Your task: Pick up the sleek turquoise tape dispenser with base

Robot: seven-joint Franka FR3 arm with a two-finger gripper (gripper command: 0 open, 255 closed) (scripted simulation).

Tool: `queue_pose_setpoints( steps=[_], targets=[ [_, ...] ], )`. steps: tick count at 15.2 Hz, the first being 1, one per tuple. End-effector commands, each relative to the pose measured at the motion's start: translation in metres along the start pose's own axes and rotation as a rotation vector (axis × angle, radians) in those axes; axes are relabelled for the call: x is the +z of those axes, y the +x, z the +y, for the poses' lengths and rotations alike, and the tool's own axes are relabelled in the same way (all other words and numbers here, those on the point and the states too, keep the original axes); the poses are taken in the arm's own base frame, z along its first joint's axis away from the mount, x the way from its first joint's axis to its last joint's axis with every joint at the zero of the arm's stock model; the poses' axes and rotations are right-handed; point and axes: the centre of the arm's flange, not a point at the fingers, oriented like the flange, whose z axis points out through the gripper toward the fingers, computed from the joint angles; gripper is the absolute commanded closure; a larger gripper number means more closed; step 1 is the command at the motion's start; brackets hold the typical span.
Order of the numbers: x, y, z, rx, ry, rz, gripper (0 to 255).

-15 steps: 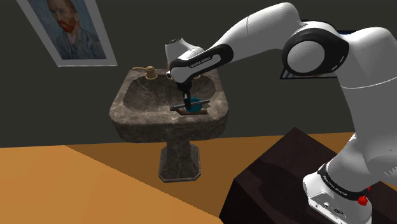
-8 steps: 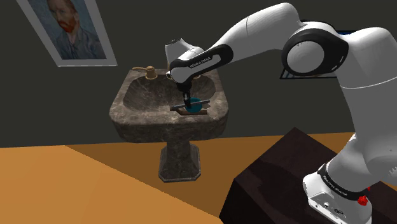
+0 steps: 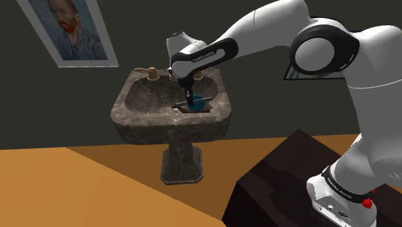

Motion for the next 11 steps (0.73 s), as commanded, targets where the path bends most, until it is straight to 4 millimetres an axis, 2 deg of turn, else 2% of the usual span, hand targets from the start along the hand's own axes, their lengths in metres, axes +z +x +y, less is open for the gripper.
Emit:
queue_pose_setpoints(
  steps=[1,9,11],
  targets=[
    [-0.010,-0.002,-0.001,0.000,0.000,0.000,255],
    [-0.052,-0.010,-0.001,0.000,0.000,0.000,255],
    [-0.052,-0.010,-0.001,0.000,0.000,0.000,255]
  ],
)
